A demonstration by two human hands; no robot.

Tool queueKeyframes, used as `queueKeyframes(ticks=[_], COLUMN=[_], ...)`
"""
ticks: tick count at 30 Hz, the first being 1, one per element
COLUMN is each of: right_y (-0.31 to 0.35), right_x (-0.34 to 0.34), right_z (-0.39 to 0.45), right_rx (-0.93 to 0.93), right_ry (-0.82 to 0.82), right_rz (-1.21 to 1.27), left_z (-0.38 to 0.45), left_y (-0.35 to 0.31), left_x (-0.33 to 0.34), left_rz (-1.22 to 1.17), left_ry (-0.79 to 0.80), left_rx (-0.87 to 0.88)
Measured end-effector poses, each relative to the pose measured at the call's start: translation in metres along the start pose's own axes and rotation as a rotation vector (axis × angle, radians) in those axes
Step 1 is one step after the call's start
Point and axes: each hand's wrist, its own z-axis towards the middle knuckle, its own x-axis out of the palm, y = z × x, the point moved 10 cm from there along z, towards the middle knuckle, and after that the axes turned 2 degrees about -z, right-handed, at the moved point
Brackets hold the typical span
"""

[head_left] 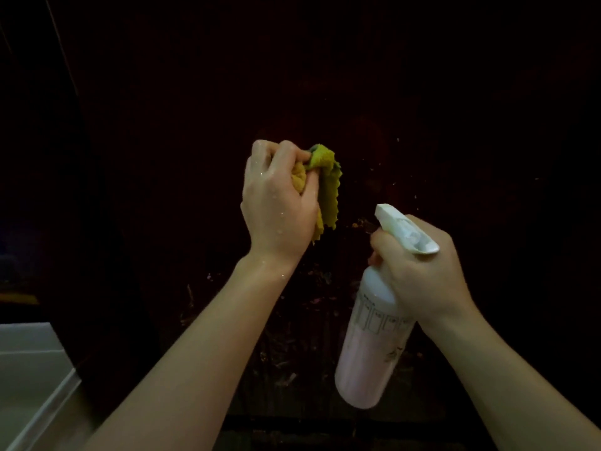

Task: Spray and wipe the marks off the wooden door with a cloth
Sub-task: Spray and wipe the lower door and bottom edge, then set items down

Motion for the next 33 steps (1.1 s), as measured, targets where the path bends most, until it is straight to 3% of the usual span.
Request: queueKeyframes(ticks=[5, 9, 13, 16, 19, 22, 26, 30, 33], right_y=[-0.007, -0.01, -0.011, -0.022, -0.031, -0.025, -0.017, -0.023, -0.032], right_x=[0.001, -0.019, -0.025, -0.034, -0.035, -0.037, -0.046, -0.047, -0.047], right_z=[-0.002, -0.001, -0.005, -0.004, -0.003, -0.003, -0.001, -0.002, -0.001], right_rx=[0.045, 0.014, -0.015, 0.076, 0.163, 0.109, 0.038, 0.047, 0.107], right_ry=[0.103, 0.004, 0.038, 0.041, 0.102, 0.079, -0.027, -0.056, -0.028], right_rz=[0.011, -0.053, -0.169, -0.113, -0.064, -0.077, -0.128, -0.11, -0.065], left_z=[-0.008, -0.051, -0.096, -0.088, -0.06, -0.026, 0.0, -0.01, -0.03], left_y=[-0.016, -0.04, -0.047, -0.039, -0.03, -0.023, -0.016, -0.038, -0.063], left_x=[0.007, 0.048, 0.075, 0.067, 0.037, 0.011, 0.008, 0.026, 0.052], left_rz=[0.085, 0.147, 0.141, 0.08, -0.004, -0.079, -0.064, 0.054, 0.08], left_ry=[-0.032, 0.169, 0.323, 0.3, 0.096, -0.08, -0.095, -0.047, 0.079], left_rx=[0.108, 0.325, 0.433, 0.354, 0.192, 0.045, -0.075, 0.037, 0.177])
